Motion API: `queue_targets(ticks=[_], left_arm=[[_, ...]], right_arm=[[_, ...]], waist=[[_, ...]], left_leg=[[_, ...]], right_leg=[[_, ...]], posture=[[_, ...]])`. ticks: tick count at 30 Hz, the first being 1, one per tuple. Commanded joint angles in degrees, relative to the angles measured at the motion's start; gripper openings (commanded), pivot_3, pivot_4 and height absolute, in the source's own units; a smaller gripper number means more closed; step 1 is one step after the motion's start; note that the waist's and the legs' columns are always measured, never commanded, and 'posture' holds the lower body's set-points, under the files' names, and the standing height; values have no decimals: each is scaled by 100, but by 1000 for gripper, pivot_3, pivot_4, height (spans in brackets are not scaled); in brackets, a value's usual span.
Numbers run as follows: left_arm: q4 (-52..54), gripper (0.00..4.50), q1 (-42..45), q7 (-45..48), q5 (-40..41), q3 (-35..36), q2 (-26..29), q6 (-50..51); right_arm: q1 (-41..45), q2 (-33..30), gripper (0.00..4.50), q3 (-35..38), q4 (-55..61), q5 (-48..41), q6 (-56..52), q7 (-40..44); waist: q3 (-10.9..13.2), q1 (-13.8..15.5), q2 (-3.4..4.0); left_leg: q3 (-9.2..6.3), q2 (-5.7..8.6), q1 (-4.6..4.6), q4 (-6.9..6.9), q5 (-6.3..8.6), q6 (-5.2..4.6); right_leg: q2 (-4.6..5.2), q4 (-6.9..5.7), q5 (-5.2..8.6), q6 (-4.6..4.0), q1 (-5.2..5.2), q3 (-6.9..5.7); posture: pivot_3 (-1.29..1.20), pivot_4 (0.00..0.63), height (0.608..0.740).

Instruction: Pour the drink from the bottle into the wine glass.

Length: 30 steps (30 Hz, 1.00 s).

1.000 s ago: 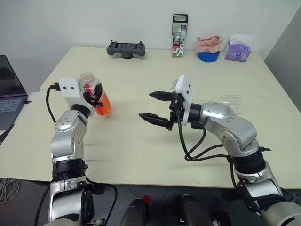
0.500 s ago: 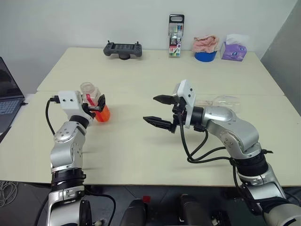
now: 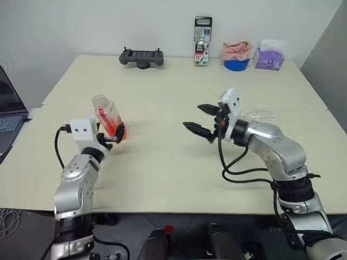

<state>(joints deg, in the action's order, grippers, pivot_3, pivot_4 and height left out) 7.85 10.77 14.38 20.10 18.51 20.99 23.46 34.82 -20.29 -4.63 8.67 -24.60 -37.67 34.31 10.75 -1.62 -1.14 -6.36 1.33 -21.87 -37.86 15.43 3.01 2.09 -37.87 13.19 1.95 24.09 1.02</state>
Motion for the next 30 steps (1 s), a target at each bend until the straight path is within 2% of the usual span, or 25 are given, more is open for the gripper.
queue_targets(ticks=[1, 3, 7, 15, 23, 30], left_arm=[[922, 4414, -540, 53, 312, 150, -56, 176], [1295, 4414, -981, 215, 488, 81, -94, 230], [1883, 4414, -1664, 805, 395, -731, 59, 179], [1724, 4414, -1121, 1346, -339, -2269, 201, -124], [1704, 4414, -698, 1439, -387, -2469, 105, -101], [1661, 4414, -620, 1422, -408, -2499, 86, -98]], right_arm=[[-273, 110, 4500, 526, -220, 73, 325, -400], [-464, 265, 4500, 803, -305, -34, 382, -591], [-756, 765, 4500, 1500, -337, -412, 321, -1166], [-715, 1675, 4500, 2315, -604, -1176, -302, -2377], [-508, 2357, 4500, 3271, -817, -2306, -559, -3550], [349, 2543, 4500, 3810, -2274, -2687, 135, -3801]], waist=[[0, 1, 0], [0, -1, 0], [1, -3, 3], [1, -6, 5], [1, -16, 8], [2, -29, 12]], left_leg=[[1, -2, -1, 0, 0, 0], [4, -2, -2, 0, 0, 0], [9, -2, 3, 1, 0, -1], [13, -1, 5, 1, 0, -1], [13, -3, 5, 5, 1, -3], [15, -7, 7, 5, 1, -4]], right_leg=[[2, 0, 0, 0, 1, 1], [2, 1, 0, 0, 2, 4], [-3, -1, 1, -1, 0, 9], [-18, -1, 2, -2, -3, 10], [-19, -3, 2, -3, 0, 12], [-27, -4, 2, -3, 0, 13]], posture=[[0, 150, 740], [0, 150, 740], [0, 150, 740], [0, 150, 740], [0, 150, 740], [0, 150, 740]])
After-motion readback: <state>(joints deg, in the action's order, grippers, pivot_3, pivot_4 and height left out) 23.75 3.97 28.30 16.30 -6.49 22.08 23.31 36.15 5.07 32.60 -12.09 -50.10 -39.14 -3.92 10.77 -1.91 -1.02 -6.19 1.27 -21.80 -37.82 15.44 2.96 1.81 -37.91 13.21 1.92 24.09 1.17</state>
